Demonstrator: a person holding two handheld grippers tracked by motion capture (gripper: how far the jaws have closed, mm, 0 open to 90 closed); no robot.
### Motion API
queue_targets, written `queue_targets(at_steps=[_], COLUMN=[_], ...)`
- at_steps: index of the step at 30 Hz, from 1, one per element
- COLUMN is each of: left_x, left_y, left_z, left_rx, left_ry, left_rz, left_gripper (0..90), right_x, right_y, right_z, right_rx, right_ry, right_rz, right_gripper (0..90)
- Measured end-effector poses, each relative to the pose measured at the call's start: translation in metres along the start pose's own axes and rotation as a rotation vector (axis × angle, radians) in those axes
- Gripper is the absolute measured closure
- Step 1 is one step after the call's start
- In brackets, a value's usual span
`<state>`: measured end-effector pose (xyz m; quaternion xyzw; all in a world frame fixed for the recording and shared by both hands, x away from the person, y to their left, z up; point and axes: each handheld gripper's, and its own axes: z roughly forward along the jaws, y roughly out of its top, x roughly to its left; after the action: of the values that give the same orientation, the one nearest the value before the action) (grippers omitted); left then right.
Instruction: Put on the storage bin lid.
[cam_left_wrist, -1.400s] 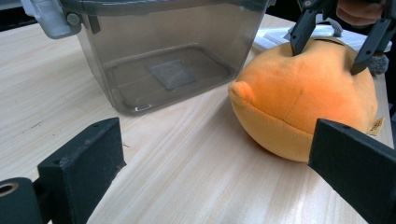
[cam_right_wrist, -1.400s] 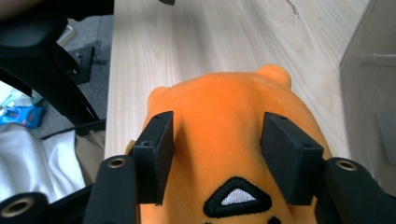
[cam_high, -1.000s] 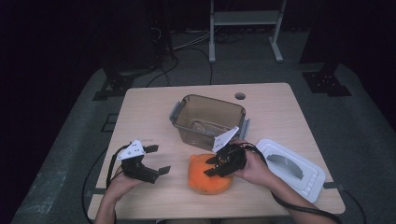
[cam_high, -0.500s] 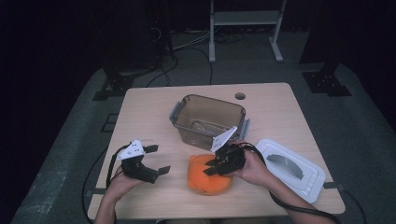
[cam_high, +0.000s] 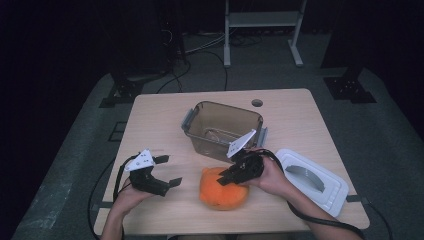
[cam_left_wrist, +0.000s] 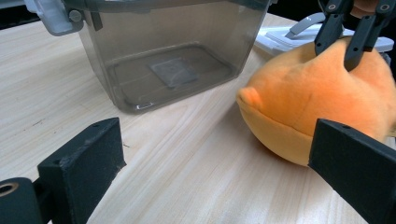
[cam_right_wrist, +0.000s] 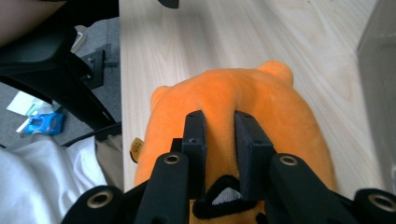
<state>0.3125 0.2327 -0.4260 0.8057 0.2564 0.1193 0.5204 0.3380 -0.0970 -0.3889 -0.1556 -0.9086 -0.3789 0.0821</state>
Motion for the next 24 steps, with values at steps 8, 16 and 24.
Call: queue_targets(at_steps=[8, 16, 24], left_x=[0.001, 0.001, 0.001], left_y=[0.000, -0.001, -0.001], left_z=[-0.002, -0.002, -0.001], left_rx=[-0.005, -0.006, 0.004], left_ry=[0.003, 0.002, 0.002], left_rz=[-0.006, -0.008, -0.001], left_gripper=[2.6, 2.6, 2.6], right_x=[0.006, 0.016, 0.022], right_y=[0.007, 0.021, 0.036], right_z=[-0.009, -0.035, -0.059], right_rx=[-0.026, -0.089, -0.138], right_ry=[0.024, 0.032, 0.022], right_rz=[0.004, -0.003, -0.007], right_gripper=[75.3, 75.3, 75.3])
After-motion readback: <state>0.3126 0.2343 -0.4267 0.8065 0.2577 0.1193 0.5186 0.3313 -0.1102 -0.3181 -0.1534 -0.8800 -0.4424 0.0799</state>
